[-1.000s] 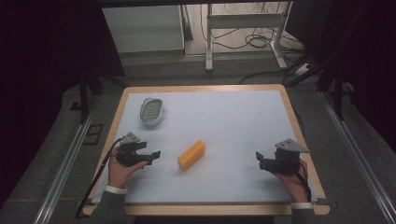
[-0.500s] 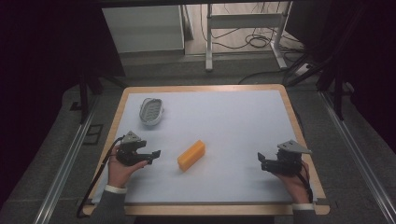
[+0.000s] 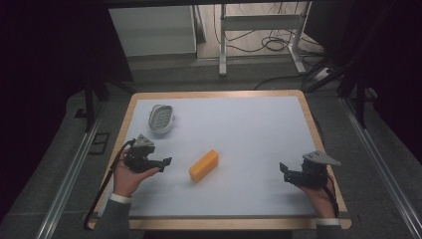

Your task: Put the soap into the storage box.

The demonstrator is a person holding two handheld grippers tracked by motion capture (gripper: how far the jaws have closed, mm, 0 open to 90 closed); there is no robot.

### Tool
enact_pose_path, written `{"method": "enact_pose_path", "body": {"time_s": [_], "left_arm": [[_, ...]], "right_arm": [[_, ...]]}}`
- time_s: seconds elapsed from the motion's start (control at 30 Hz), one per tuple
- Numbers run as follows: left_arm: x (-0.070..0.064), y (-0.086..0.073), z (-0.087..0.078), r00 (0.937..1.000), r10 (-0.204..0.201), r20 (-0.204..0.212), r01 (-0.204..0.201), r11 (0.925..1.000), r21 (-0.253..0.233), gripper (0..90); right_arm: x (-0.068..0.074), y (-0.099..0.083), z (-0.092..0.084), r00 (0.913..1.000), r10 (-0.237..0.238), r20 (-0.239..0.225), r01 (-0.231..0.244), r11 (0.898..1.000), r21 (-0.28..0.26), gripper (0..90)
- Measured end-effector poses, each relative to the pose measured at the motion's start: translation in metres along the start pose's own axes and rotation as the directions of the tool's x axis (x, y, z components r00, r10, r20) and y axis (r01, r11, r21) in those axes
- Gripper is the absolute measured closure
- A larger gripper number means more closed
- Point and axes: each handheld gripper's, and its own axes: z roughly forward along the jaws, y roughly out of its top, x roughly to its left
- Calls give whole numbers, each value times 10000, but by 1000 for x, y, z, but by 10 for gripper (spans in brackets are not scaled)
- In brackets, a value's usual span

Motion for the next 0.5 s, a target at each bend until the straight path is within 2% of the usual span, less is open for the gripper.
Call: {"method": "enact_pose_path", "body": {"time_s": [0.23, 0.5], "left_arm": [[-9, 15, -1, 9990, 413, 177, -415, 9990, 154, 199], [-14, 22, -4, 9982, 557, 242, -560, 9984, 94, 197]], "right_arm": [[-1, -1, -1, 9998, 17, 187, -16, 10000, -17, 53], [0, -2, -3, 9995, 0, 308, 0, 10000, -12, 53]]}}
